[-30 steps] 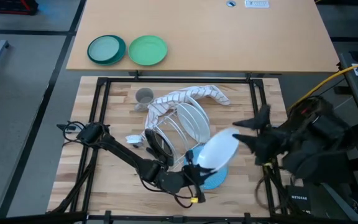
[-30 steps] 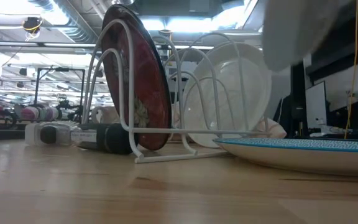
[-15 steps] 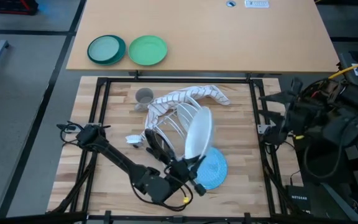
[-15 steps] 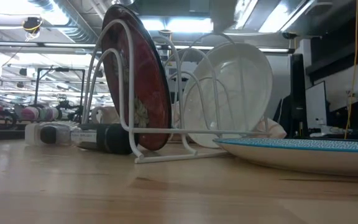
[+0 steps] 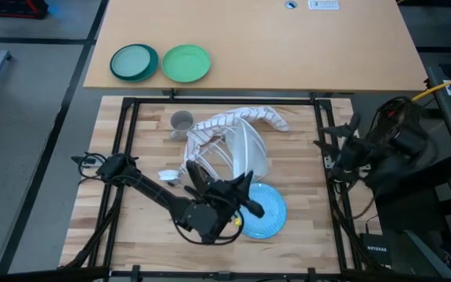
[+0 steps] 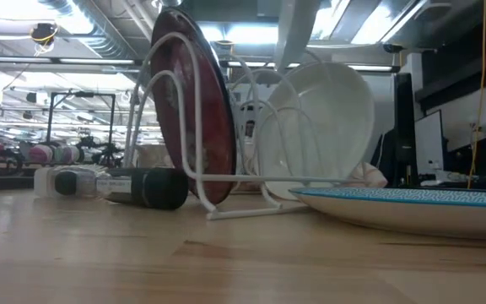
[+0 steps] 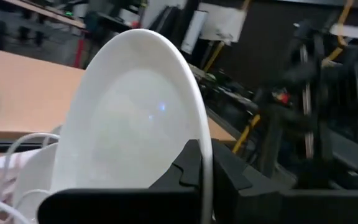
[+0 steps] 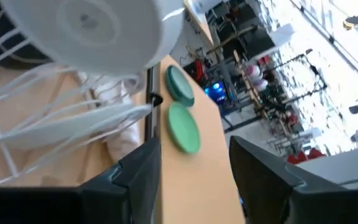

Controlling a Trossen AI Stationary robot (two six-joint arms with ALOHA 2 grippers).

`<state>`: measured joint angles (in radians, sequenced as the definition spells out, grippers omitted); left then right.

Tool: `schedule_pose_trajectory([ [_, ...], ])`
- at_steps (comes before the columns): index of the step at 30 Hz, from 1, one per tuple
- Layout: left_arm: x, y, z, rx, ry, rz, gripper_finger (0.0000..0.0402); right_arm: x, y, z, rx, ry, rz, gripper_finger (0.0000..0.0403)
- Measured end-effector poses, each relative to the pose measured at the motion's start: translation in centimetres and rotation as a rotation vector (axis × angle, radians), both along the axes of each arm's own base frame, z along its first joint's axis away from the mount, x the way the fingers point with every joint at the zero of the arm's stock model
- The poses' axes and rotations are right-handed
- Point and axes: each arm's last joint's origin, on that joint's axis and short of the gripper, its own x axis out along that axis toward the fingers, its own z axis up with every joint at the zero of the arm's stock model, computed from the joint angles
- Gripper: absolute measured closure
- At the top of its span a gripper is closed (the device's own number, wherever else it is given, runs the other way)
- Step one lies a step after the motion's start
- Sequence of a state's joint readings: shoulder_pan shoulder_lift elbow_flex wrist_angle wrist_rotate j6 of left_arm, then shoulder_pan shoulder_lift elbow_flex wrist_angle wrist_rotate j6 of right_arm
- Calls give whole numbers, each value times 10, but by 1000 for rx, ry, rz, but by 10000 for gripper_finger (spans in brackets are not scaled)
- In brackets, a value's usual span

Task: Sort dishes
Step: Put the white plate in the dish rack

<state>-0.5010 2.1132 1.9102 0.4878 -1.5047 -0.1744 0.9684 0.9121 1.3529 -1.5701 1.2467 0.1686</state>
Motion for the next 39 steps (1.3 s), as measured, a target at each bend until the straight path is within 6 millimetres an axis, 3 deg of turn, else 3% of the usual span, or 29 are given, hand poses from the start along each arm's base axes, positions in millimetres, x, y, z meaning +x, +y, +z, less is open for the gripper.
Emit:
schedule_pose_trajectory([
  [6,2,9,0,-55,-64,69,401,0,0,-59,49,15,-53,207],
  [11,8,24,-1,-103,-143,124,401,8,12,-104,80,27,-61,207],
  [17,17,46,-4,-123,-193,174,401,18,28,-143,147,63,-42,207],
  [24,28,72,-18,-145,-256,220,401,28,45,-166,211,94,16,207],
  [39,31,96,-52,-160,-216,208,401,37,59,-178,231,135,84,207],
])
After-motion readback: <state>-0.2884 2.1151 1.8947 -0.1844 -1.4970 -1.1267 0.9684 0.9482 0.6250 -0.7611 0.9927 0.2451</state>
